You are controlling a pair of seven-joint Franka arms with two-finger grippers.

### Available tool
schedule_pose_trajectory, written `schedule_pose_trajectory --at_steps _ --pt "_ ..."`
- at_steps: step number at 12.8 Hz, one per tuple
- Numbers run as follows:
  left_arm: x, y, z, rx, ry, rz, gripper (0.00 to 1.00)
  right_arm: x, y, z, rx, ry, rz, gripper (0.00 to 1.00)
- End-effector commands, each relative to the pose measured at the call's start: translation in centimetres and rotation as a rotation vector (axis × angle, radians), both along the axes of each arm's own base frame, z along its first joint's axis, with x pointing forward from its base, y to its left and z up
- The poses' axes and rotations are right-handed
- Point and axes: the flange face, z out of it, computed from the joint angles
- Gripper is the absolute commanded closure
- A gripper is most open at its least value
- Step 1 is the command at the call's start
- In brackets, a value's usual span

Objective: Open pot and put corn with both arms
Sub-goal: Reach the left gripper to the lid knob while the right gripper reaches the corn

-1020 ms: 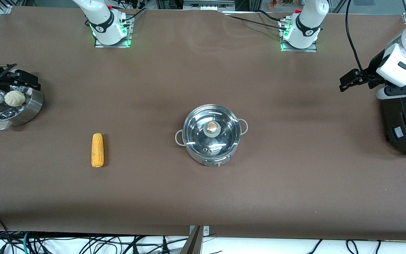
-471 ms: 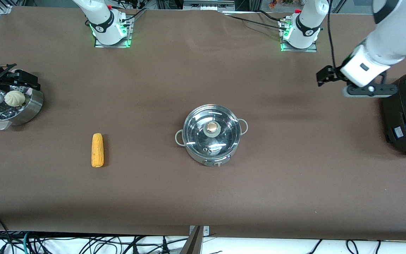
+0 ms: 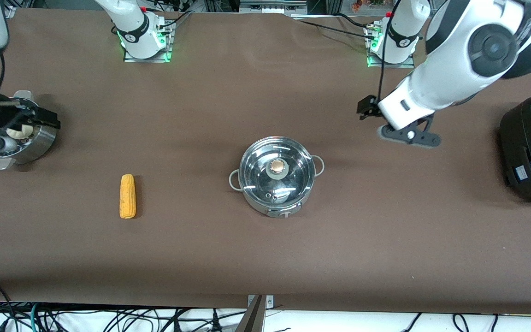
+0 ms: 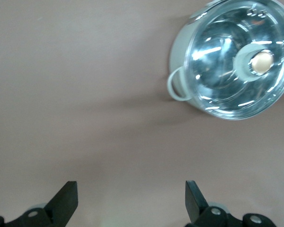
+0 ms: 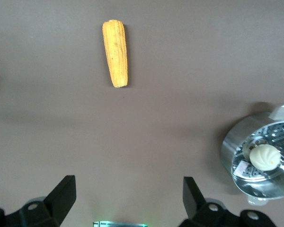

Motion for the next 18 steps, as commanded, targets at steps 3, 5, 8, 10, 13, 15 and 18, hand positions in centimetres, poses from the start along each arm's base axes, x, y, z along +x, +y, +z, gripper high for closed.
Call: schedule_pose_trajectory --at_steps 3,5,8,10,13,15,18 --pt "2.9 -10.1 -3.1 -0.064 -0.099 -0.118 0.0 5.6 1.0 -8.8 0.028 -0.054 0.025 0.0" --pt "3.7 -12.4 -6.2 -0.089 -0.129 -0.135 0.0 7.3 3.5 -14.2 0.03 -0.075 0.063 0.0" --pt "3.3 -17.3 -9.7 -0.123 -0.191 -0.159 0.0 7.7 4.0 -22.1 0.032 -0.153 0.074 0.0" --pt "3.5 -18.7 -10.7 -0.116 -0.248 -0.133 0.0 7.6 5.8 -26.2 0.035 -0.213 0.105 0.0" --pt "1.9 -21.3 -11.6 -0.022 -0.301 -0.085 0.0 7.3 6.6 -30.2 0.039 -0.237 0.118 0.0" --pt "1.8 -22.1 -12.4 -0.017 -0.323 -0.064 0.0 7.0 6.6 -31.2 0.039 -0.224 0.118 0.0" --pt "2.0 -22.4 -13.5 -0.025 -0.333 -0.065 0.0 6.2 6.0 -32.8 0.043 -0.23 0.138 0.0"
